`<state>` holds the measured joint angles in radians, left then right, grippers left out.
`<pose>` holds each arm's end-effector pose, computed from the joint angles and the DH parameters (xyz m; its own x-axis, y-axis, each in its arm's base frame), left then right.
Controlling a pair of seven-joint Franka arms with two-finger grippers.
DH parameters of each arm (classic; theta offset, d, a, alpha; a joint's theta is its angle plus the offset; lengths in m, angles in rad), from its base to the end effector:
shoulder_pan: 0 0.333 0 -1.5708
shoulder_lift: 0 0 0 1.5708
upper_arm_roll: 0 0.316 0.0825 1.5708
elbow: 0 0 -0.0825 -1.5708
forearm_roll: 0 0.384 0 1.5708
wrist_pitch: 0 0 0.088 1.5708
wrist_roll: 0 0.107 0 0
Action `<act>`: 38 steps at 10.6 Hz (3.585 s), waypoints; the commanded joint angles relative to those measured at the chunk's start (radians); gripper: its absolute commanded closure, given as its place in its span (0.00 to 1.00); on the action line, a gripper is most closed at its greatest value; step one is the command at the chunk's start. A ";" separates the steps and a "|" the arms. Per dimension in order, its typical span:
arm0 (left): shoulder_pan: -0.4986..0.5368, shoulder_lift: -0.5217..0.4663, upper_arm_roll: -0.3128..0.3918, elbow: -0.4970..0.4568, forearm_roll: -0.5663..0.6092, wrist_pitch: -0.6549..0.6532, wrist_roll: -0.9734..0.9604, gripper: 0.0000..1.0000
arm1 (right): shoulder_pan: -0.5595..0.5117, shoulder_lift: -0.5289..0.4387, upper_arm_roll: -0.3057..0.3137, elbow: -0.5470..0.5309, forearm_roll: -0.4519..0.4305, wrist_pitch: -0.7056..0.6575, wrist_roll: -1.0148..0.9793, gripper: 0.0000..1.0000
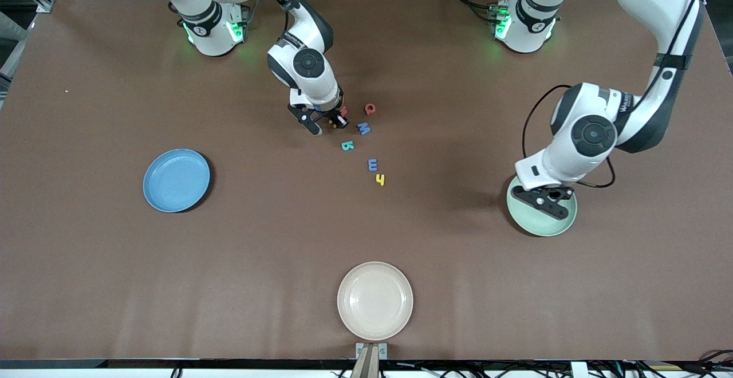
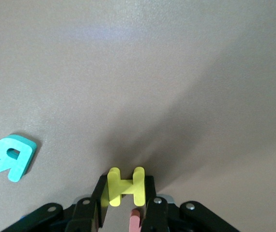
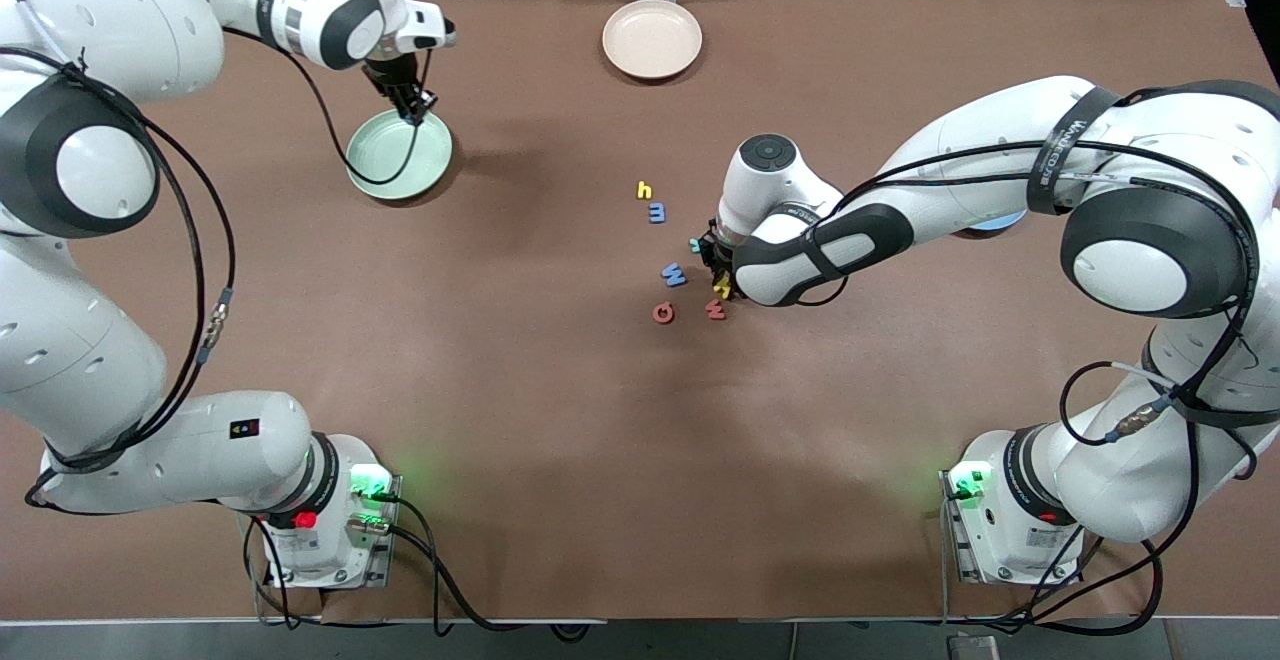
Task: Sort uppercase to blue plate, lowercase to green plate
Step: 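Lift the g with the left gripper while the right gripper lifts the H, then open the left gripper over the green plate while the right gripper lowers H, then lower the left gripper to the yellow h while the right gripper returns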
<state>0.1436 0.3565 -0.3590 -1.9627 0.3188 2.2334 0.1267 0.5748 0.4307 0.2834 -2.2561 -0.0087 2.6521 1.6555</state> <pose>0.5951 -0.1119 0.2983 0.8628 -0.4995 -0.0777 -0.5053 -0.8563 -0.1069 0.3468 0.4096 0.1762 0.6819 -0.7230 -0.1109 -0.7251 -0.6881 0.0279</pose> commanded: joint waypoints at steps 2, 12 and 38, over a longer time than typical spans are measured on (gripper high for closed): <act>0.005 0.037 0.069 0.004 -0.027 -0.003 -0.009 1.00 | -0.054 0.004 -0.001 0.015 -0.017 -0.061 -0.142 0.81; -0.051 0.127 0.065 0.123 -0.124 0.008 -0.157 0.00 | -0.389 -0.118 -0.260 0.216 -0.101 -0.544 -1.178 0.82; -0.690 0.478 0.095 0.479 -0.135 0.066 -0.755 0.24 | -0.368 -0.069 0.043 0.171 -0.105 -0.406 -0.581 0.10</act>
<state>-0.5242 0.8168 -0.2797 -1.5109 0.2059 2.2955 -0.5963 0.1866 0.3777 0.3175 -2.0730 -0.1243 2.2375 1.0059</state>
